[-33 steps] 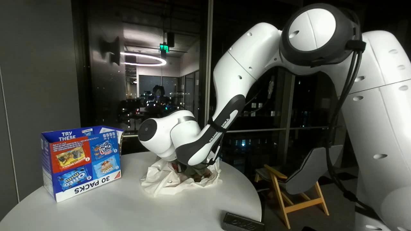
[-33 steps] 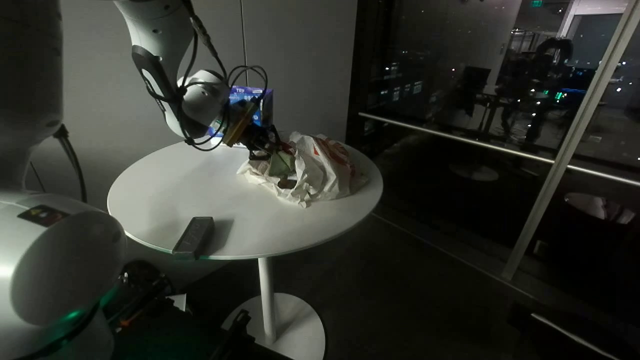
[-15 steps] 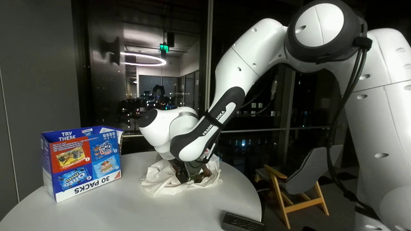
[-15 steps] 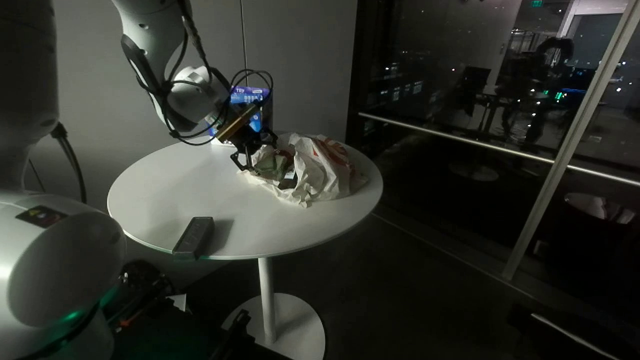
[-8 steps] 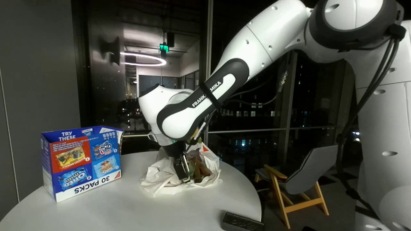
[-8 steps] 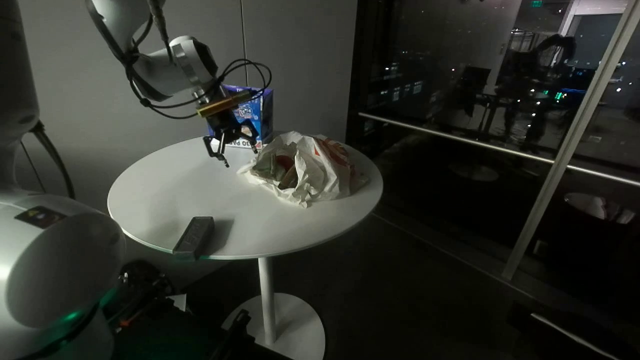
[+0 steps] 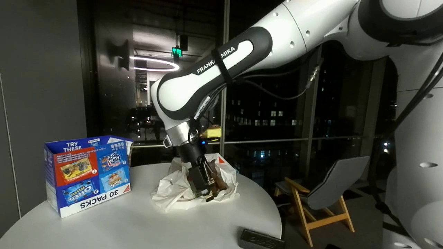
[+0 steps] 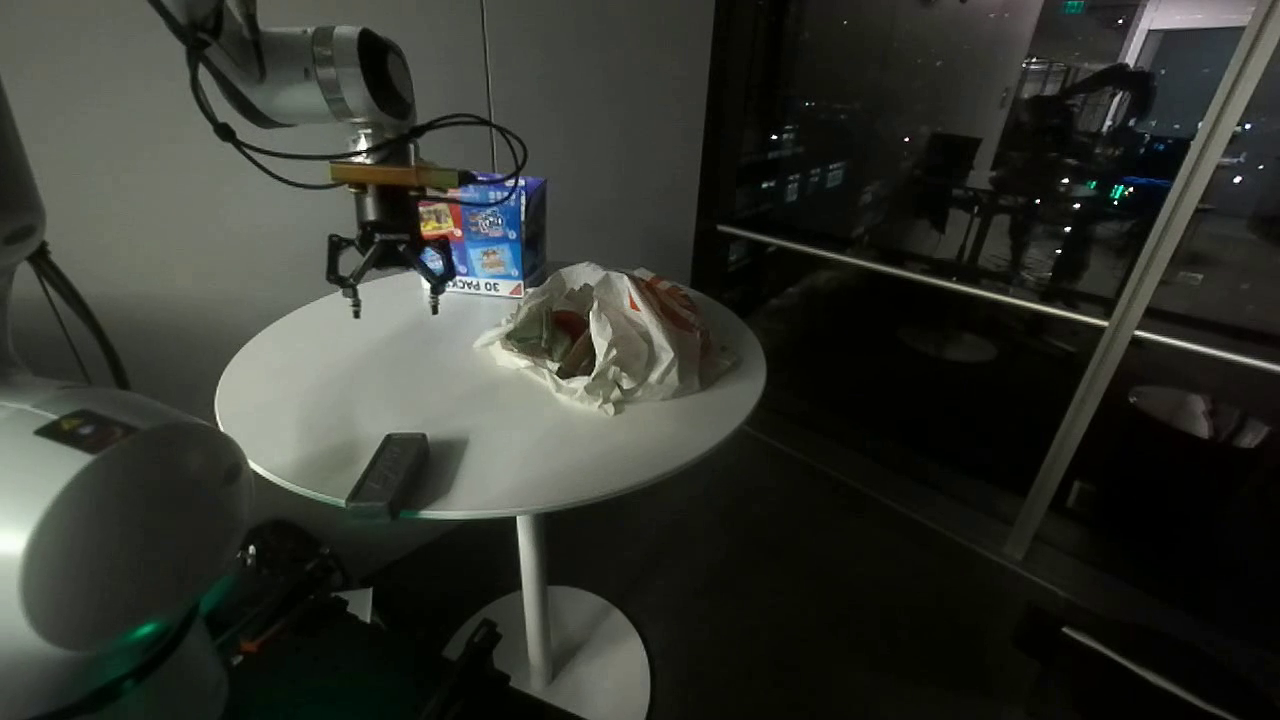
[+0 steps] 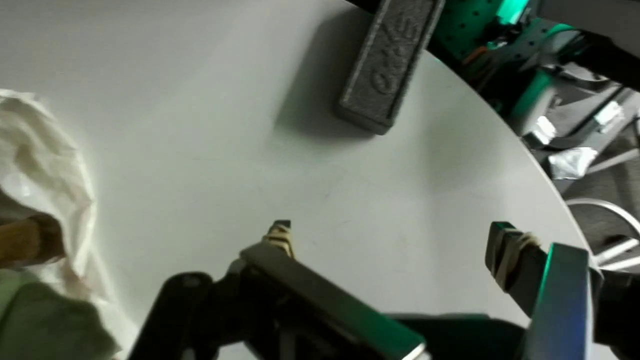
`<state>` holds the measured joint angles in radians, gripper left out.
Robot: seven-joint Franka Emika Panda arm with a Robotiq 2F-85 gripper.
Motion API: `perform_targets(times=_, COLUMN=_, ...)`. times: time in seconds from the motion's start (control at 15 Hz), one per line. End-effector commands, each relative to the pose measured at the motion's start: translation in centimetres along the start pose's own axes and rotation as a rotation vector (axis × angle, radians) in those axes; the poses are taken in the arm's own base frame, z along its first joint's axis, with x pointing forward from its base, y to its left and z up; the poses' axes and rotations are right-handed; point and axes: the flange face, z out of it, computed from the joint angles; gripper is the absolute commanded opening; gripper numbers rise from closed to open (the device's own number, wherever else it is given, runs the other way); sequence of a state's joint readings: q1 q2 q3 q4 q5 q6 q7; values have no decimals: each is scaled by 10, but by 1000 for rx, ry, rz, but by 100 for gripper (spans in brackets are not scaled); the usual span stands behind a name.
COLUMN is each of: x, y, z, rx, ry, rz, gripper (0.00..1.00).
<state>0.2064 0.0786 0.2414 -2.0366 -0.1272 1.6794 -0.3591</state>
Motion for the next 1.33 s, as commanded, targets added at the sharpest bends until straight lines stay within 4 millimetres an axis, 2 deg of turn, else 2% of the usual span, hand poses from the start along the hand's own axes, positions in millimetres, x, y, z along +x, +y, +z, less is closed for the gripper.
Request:
perform_targets(times=0.0, x=-6, y=-6, z=27, rx=198, ry=37, rz=48, gripper=100)
perform_targets(times=0.27, x=-28, y=2, z=91, rx=240, ry=69, rz=227, gripper=100)
perform_targets(times=0.33, x=-27, y=3, z=100, rx=217, ry=66, rz=206, gripper=100)
perform_targets(times=0.4, x=-12, y=6, z=89, rx=232, ry=36, rz=169, gripper=100)
perform_targets(times=0.47, x=-15, y=8, z=101, rx=237, ry=27, rz=175, gripper=100)
perform_targets(times=0.53, x=-14, y=8, z=103, rx=240, ry=24, rz=175, gripper=100)
perform_targets(times=0.8, x=-11, y=7, z=97, rx=233, ry=33, rz=169, gripper=100)
perform_targets(times=1.27, x=-36, y=11, z=111, rx=134, ry=56, rz=207, gripper=100)
